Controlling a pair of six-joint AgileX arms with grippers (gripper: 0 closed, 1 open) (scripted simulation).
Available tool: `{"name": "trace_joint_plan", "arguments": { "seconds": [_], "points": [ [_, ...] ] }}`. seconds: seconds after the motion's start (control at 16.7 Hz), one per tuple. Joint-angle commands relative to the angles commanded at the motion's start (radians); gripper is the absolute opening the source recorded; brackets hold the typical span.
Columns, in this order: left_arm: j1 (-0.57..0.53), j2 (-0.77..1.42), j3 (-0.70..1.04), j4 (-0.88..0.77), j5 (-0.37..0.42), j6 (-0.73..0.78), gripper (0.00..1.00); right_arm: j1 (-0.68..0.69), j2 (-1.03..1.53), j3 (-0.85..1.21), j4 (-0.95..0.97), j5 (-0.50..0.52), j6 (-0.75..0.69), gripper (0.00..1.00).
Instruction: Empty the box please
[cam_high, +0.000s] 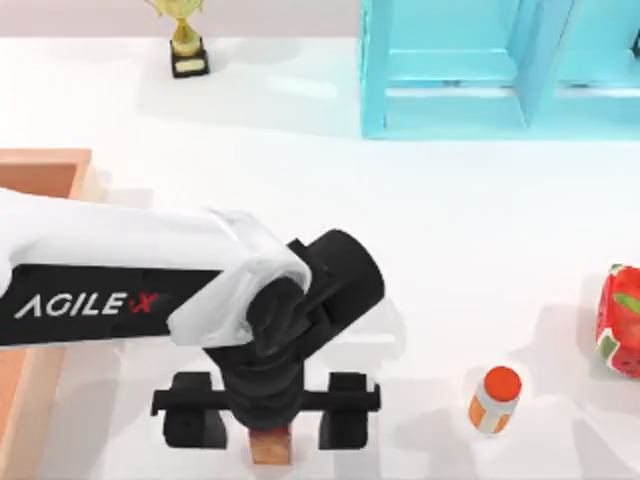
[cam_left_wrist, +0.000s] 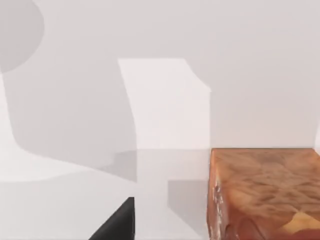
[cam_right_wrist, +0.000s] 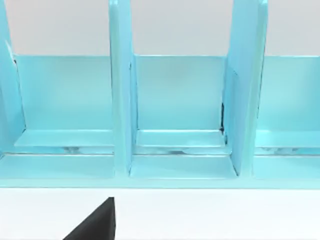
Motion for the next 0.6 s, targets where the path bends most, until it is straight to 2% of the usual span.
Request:
{"name": "trace_joint_plan", "arguments": {
  "seconds": [0.42, 0.6],
  "points": [
    [0.0, -0.002, 0.003, -0.003, 0.0, 0.0, 1.0, 0.0, 0.0, 0.0, 0.0, 0.0, 0.0, 1.0],
    [-0.004, -0.028, 0.058, -0.068, 0.001, -0.004, 1.0, 0.0, 0.0, 0.0, 0.0, 0.0, 0.0, 1.0]
  ]
}}
